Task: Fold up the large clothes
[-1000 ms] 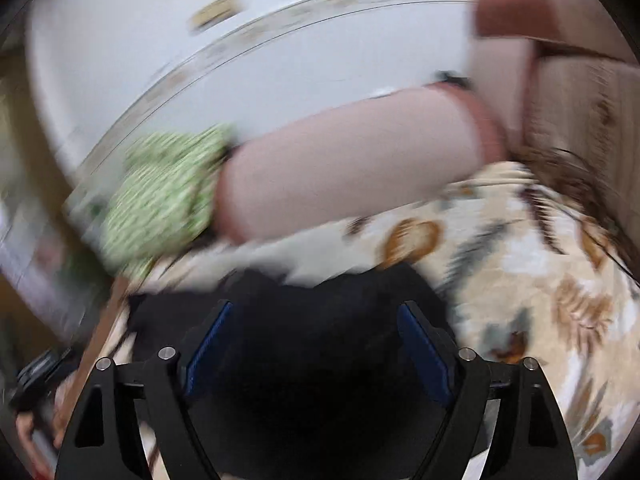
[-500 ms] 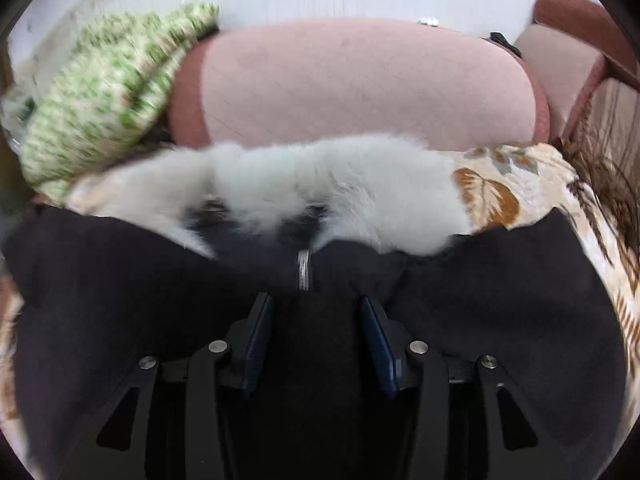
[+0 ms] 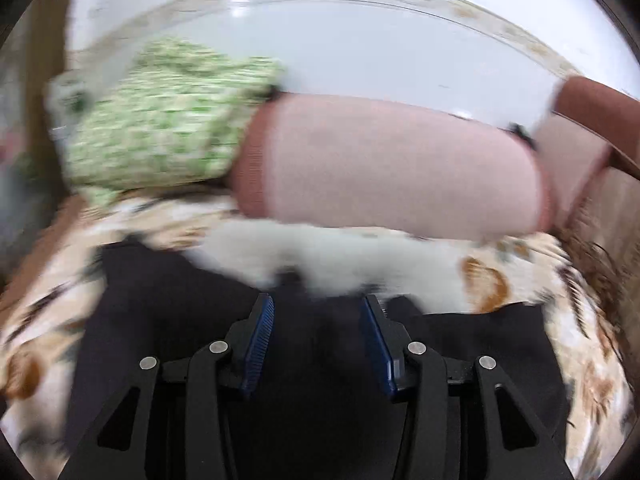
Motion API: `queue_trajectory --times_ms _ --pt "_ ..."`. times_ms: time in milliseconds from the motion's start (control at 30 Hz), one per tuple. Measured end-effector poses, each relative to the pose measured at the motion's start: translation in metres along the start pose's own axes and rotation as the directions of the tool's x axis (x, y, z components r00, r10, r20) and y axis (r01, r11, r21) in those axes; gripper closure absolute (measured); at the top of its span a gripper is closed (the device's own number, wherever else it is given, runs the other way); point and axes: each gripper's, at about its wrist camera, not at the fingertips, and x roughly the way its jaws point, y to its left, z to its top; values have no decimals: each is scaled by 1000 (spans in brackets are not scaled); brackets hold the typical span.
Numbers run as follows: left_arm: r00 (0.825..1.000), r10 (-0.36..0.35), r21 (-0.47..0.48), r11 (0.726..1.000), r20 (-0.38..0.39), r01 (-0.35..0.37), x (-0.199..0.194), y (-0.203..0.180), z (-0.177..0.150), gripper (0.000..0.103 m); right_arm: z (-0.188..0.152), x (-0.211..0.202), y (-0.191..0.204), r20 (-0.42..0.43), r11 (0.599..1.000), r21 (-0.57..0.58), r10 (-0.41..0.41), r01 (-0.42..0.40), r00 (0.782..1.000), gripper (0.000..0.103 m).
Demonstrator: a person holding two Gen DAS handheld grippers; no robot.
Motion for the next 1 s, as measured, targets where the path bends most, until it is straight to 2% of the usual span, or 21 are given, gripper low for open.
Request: queue_trajectory --times_ms 67,133,267,333,400,533,600,667,700,800,833,867,900,933,1000 --pt "1000 -13 -22 1000 -16 13 2 3 0 18 2 15 29 -43 997 -35 62 -64 997 54" --pt "1000 -15 -20 1000 -23 15 4 4 0 18 6 43 48 -72 997 -57 54 -58 996 54" --pt "1000 6 11 1000 -17 -6 6 2 1 18 9 125 64 -242 999 1 44 -45 969 54" --pt "1000 17 28 999 -17 -17 10 0 3 18 5 146 65 -275 1000 -7 25 -28 961 54" --pt "1000 23 36 999 -22 -22 14 -1 5 18 4 151 63 -271 1000 -3 28 -30 962 52" --pt "999 36 47 998 -34 -34 18 -3 1 18 6 127 62 -238 1000 -9 11 -14 971 52" --pt "999 39 61 997 -36 -37 18 -6 -2 18 10 92 52 -156 999 21 49 -46 987 52" --pt "999 44 73 996 -33 -41 18 -8 -5 18 8 56 33 -88 994 55 102 -97 991 49" --pt "998 45 78 996 -35 -42 18 -9 -6 18 5 40 20 -62 993 63 100 -96 993 47" --pt "998 42 70 997 -46 -38 20 -10 -9 18 -13 -1 -37 -1 995 100 -19 19 1000 46" --pt "998 39 68 997 -49 -36 21 -10 -9 18 -20 -10 -56 16 989 123 -80 77 997 46" --pt "998 38 68 997 -51 -35 22 -11 -9 18 -29 -21 -81 35 975 151 -168 161 985 46" --pt "998 40 72 997 -52 -36 23 -12 -10 18 -36 -25 -96 37 962 169 -222 212 974 45" --pt "998 45 79 996 -51 -41 24 -14 -11 18 -44 -26 -115 23 947 193 -267 257 964 45" --pt "997 53 92 995 -52 -48 27 -18 -13 18 -56 -9 -149 -68 927 244 -278 286 958 45"
